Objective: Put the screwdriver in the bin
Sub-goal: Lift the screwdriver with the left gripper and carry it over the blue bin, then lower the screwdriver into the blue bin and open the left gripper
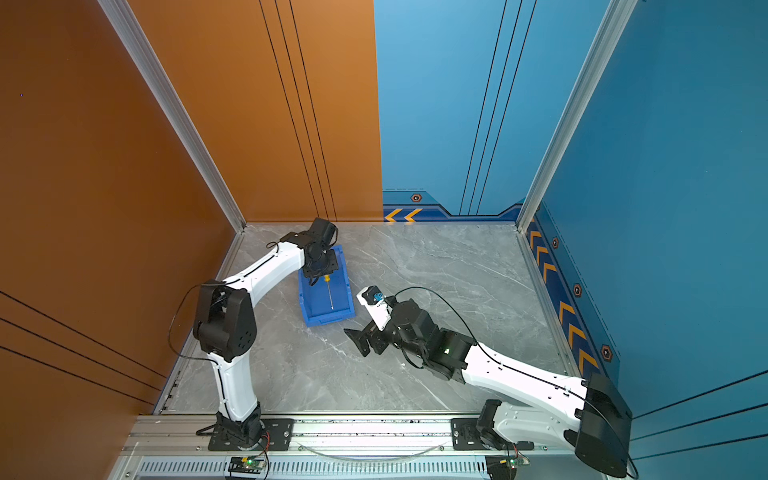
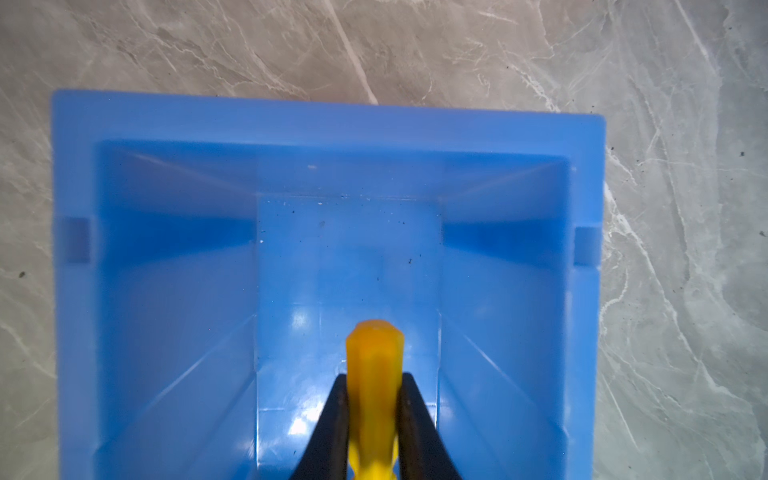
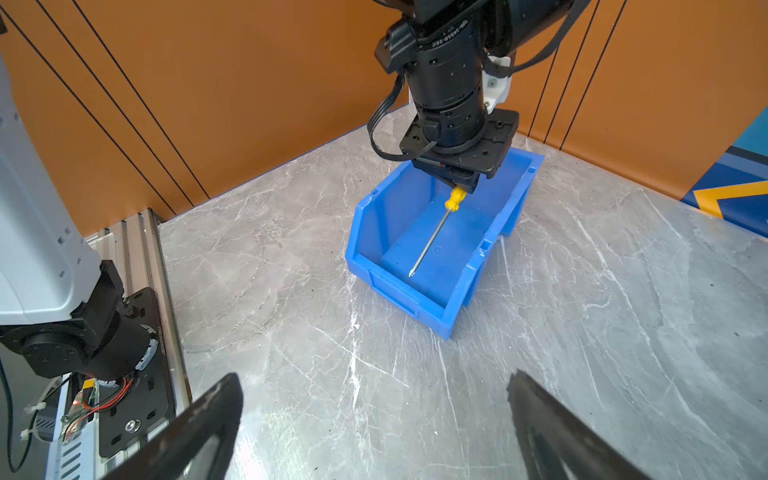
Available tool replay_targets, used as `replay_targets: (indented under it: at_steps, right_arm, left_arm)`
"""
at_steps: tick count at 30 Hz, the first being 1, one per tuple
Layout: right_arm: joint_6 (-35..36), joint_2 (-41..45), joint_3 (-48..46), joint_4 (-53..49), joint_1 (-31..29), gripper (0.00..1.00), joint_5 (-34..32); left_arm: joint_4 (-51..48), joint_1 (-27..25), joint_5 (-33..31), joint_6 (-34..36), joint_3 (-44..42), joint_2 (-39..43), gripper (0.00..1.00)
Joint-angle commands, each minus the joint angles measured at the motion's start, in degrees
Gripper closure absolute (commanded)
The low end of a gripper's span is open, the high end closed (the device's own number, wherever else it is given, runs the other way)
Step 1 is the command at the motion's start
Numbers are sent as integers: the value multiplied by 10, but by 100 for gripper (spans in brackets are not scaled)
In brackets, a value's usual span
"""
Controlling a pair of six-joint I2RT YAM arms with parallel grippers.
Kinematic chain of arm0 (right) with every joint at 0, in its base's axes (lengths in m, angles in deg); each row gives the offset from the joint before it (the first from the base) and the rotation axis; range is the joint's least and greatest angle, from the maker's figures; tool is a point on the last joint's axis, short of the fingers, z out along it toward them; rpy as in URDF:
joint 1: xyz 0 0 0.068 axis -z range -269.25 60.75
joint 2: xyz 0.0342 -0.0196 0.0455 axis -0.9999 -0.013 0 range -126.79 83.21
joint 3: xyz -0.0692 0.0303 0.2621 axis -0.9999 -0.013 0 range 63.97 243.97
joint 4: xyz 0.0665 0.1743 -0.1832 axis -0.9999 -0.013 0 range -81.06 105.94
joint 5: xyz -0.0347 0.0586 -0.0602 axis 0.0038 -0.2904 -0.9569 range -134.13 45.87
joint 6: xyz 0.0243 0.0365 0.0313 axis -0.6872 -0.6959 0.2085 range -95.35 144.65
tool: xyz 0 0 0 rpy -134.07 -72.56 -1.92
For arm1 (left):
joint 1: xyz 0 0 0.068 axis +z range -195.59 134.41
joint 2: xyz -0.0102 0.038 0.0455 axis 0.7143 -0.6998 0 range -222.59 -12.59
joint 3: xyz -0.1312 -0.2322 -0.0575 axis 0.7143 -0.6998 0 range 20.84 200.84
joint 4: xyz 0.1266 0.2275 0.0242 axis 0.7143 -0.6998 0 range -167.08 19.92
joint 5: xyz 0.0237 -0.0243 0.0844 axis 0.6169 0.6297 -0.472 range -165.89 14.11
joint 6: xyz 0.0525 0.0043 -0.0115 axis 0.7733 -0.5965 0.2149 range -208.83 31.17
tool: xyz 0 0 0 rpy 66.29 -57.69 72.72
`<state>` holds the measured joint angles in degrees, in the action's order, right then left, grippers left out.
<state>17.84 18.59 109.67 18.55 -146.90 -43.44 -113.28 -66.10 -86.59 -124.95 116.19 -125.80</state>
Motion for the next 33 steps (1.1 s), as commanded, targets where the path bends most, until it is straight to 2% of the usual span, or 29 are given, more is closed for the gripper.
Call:
replay_targets:
  at_steps: [1, 13, 23, 33]
  right_arm:
    - [10, -17, 26, 10, 4, 0, 24]
    - [18, -45, 45, 5, 10, 0, 26]
    - [4, -17, 19, 6, 15, 0, -1]
    - [7, -8, 20, -5, 22, 0, 0]
  left_arm:
    - [-4, 6, -18, 12, 18, -10, 100]
    - [15, 10, -21, 5, -14, -30, 100]
    - [19, 5, -35, 0, -18, -56, 100]
    - [46, 2, -34, 8, -9, -95, 100]
